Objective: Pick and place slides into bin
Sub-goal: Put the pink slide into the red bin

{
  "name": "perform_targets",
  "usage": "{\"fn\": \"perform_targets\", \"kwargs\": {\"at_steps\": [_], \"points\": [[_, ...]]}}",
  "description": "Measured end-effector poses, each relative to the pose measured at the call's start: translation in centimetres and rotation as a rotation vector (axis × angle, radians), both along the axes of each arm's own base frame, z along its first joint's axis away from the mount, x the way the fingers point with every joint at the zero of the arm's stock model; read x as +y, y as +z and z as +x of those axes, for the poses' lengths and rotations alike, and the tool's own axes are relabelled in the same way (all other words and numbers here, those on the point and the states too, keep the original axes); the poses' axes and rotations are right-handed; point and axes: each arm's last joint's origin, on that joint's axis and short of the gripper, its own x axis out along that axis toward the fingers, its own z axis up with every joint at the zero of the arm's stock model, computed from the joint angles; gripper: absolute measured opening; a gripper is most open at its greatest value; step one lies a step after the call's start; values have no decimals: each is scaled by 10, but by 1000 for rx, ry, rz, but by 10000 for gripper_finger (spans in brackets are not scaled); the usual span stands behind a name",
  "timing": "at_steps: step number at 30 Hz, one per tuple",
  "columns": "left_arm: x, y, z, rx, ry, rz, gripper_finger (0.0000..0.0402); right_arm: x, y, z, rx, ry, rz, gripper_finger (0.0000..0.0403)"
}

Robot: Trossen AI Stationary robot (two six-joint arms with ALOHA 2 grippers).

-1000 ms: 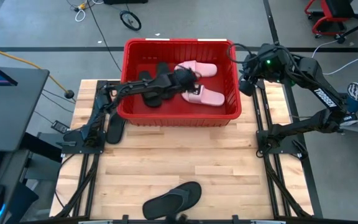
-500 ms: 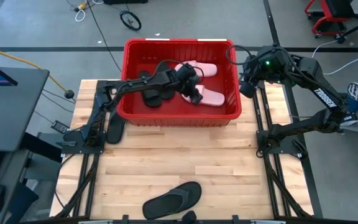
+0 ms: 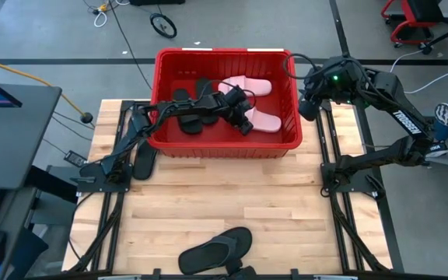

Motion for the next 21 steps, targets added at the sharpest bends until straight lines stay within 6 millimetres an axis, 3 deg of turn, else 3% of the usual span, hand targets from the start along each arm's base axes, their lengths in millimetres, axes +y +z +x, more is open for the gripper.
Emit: {"fn": "perform_targets", "kwargs": {"at_steps": [6, 10, 14, 21], "points": [[2, -3, -1, 5, 16, -17, 1, -1, 2, 2, -27, 3, -17, 137], [7, -1, 0, -31, 129, -102, 1, -1, 3, 2, -30, 4, -20, 137], [22, 7, 0, -136, 354, -207, 1, -1, 3, 2, -29, 5, -20, 137], [52, 23, -6, -317, 420, -298, 6, -1, 3, 2, -10, 22, -33, 137]]}}
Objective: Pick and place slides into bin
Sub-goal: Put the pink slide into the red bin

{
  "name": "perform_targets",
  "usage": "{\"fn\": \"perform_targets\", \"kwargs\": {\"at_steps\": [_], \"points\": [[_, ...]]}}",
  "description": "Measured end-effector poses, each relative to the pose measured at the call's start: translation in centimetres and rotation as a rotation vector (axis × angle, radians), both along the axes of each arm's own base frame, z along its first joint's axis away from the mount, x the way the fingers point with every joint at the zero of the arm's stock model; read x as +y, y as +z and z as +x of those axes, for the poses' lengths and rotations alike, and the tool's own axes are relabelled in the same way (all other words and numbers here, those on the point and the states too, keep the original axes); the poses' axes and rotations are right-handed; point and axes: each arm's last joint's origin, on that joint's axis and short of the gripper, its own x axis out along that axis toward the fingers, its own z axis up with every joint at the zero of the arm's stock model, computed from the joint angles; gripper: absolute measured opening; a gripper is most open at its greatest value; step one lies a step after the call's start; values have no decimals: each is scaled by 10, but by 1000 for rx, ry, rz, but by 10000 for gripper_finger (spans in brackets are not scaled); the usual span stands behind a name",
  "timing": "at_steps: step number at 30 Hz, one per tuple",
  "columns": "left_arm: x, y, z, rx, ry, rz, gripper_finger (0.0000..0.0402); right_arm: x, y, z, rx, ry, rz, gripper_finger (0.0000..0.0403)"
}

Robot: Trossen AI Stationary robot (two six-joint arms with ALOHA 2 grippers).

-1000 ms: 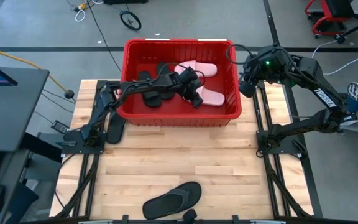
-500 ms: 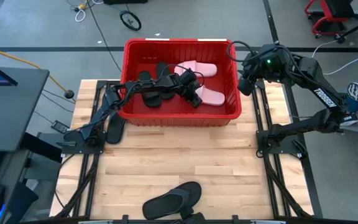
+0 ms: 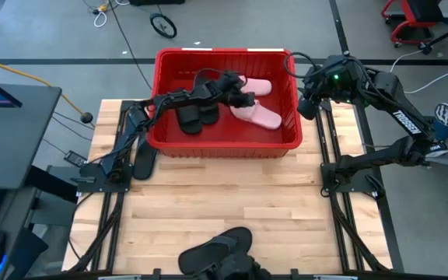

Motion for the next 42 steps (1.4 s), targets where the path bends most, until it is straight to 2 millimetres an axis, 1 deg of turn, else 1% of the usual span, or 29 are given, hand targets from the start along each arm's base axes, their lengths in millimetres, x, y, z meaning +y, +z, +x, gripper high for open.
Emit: {"fn": "perform_targets", "kwargs": {"at_steps": [2, 5, 8, 11, 13, 16, 18, 20, 22, 23, 26, 28, 29, 31, 33, 37, 42], "points": [[3, 4, -2, -11, -54, 13, 3, 0, 0, 0, 15, 15, -12, 137], [2, 9, -1, -7, -194, 77, 3, 0, 0, 0, 48, 47, -38, 137], [2, 27, 0, -17, -331, 133, 2, 0, 0, 0, 101, 104, -86, 137], [-2, 33, -5, 79, -400, 132, 2, -3, 3, 4, 78, 127, -110, 131], [-6, 31, -7, 127, -423, 114, 2, -7, 0, 10, 30, 197, -39, 122], [-12, 29, -5, 168, -406, 97, 2, -17, -14, 23, -55, 323, 174, 99], [-14, 29, -3, 178, -369, 91, 3, -27, -30, 33, -14, 326, 233, 76], [-14, 35, -1, 159, -341, 79, 4, -40, -48, 42, 73, 290, 232, 46], [-11, 50, 1, 126, -318, 86, 2, -56, -65, 49, 128, 260, 250, 14], [-9, 57, 2, 109, -307, 102, 2, -64, -74, 52, 144, 250, 276, 9], [-2, 92, -2, 91, -242, 166, 3, -87, -99, 62, 172, 219, 383, 11], [2, 120, -7, 93, -177, 252, 2, -98, -113, 66, 189, 204, 441, 6], [3, 130, -11, 103, -142, 291, 2, -103, -119, 67, 191, 200, 464, 4], [4, 147, -26, 99, -66, 333, 2, -114, -130, 70, 197, 202, 511, 5], [5, 165, -42, 130, 27, 363, 3, -123, -143, 72, 208, 196, 556, 4], [-1, 201, -77, 263, 189, 456, 2, -136, -166, 78, 252, 177, 623, 4], [-17, 241, -101, 258, 298, 574, 5, -153, -202, 93, 307, 163, 684, 2]]}}
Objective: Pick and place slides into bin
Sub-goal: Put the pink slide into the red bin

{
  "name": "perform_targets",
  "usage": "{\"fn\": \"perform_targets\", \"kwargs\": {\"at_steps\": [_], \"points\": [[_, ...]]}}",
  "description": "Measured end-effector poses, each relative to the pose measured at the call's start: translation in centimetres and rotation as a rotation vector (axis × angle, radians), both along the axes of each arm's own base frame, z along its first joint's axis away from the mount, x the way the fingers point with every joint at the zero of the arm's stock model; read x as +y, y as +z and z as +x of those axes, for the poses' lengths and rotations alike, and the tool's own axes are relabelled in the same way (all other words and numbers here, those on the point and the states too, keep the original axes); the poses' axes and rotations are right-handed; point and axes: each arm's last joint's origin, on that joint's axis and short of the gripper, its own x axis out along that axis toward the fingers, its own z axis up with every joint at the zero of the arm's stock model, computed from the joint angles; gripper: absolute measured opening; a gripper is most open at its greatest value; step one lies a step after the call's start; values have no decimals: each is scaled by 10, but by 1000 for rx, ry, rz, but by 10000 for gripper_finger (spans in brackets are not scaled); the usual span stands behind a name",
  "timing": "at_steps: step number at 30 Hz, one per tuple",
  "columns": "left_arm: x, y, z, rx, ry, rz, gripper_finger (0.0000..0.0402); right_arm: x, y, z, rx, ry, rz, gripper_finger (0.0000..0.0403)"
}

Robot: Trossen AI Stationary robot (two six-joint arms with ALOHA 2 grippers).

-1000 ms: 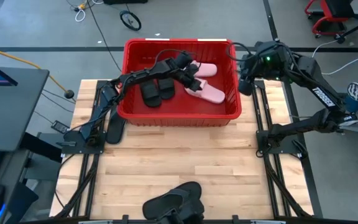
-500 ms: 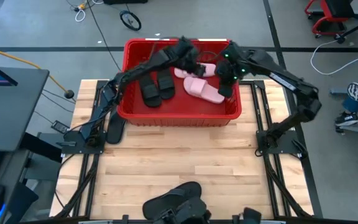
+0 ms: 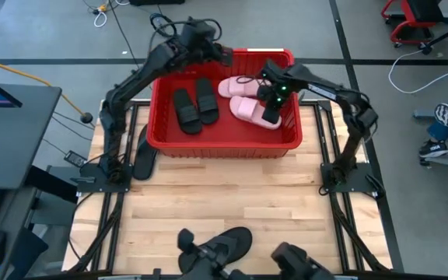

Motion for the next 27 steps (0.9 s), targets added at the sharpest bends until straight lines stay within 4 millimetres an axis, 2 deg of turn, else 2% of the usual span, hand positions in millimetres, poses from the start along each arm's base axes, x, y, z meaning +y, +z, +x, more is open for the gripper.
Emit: {"fn": "perform_targets", "kwargs": {"at_steps": [4, 7, 10, 15, 22, 24, 27], "points": [[-15, 27, -10, -47, -4, 97, 3, -12, -35, 13, 50, 5, 60, 2], [-24, 37, -12, -53, -28, 149, 8, -16, -54, 17, 93, 5, 105, 2], [-28, 40, -11, -45, -27, 181, 9, -19, -73, 18, 172, 2, 127, 1], [-28, 40, -11, -41, -27, 179, 5, -28, -96, 20, 298, -13, 45, 0], [-28, 40, -11, -38, -28, 181, 6, -36, -102, 22, 289, -6, -5, 0], [-28, 39, -11, -36, -29, 181, 4, -38, -98, 23, 295, 40, -84, 0], [-28, 39, -11, -34, -28, 180, 10, -50, -89, 27, 303, 80, -292, 0]]}}
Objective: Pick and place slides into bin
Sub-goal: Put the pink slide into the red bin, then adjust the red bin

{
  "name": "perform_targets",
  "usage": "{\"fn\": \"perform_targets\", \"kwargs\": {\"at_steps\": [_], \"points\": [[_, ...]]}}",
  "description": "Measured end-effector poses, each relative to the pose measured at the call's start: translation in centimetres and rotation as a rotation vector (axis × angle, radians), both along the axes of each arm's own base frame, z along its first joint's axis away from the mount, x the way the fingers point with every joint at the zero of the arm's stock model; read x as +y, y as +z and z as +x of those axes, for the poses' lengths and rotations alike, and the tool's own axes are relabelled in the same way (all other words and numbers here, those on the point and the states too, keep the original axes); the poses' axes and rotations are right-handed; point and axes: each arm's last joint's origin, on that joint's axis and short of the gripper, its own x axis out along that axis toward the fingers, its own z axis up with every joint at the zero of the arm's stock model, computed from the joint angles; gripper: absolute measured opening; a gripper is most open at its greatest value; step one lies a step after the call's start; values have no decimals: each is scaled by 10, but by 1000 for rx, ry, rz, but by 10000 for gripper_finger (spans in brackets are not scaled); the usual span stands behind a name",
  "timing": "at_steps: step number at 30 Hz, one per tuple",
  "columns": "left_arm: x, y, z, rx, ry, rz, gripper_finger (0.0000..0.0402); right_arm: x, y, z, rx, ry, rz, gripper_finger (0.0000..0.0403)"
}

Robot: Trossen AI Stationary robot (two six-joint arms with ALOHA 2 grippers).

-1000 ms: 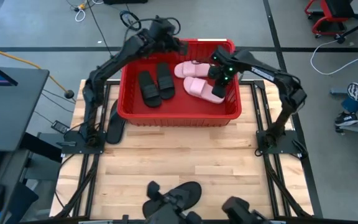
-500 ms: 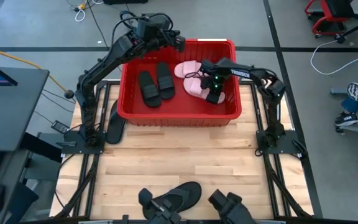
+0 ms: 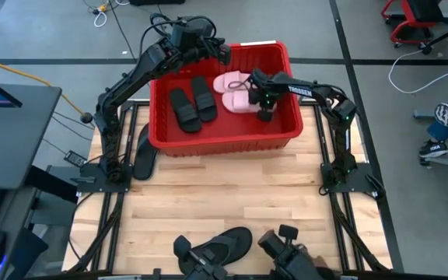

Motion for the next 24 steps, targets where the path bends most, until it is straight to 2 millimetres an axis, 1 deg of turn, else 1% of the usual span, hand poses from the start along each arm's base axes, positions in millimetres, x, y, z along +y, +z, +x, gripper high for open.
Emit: {"fn": "perform_targets", "kwargs": {"at_steps": [3, 5, 7, 13, 16, 19, 21, 24], "points": [[-1, -1, 1, 2, -2, -1, 12, -6, 11, 0, 18, 43, -119, 0], [-1, -1, 1, 2, -4, -2, 7, -8, 18, 3, -15, 82, -164, 0], [-2, -1, 2, 4, -6, -2, 4, -7, 22, 4, -33, 95, -176, 0], [-5, -2, 3, 13, -14, -9, 13, -6, 24, 5, -47, 87, -167, 0], [-8, -4, 5, 30, -22, -20, 5, 2, 30, 0, -59, 55, -103, 0], [-14, -5, 8, 44, -39, -28, 6, 14, 40, -6, -117, 27, 29, 0], [-19, -6, 11, 50, -54, -31, 11, 22, 48, -11, -152, -3, 122, 0], [-26, -6, 15, 55, -75, -34, 12, 36, 62, -17, -179, -40, 202, 0]]}}
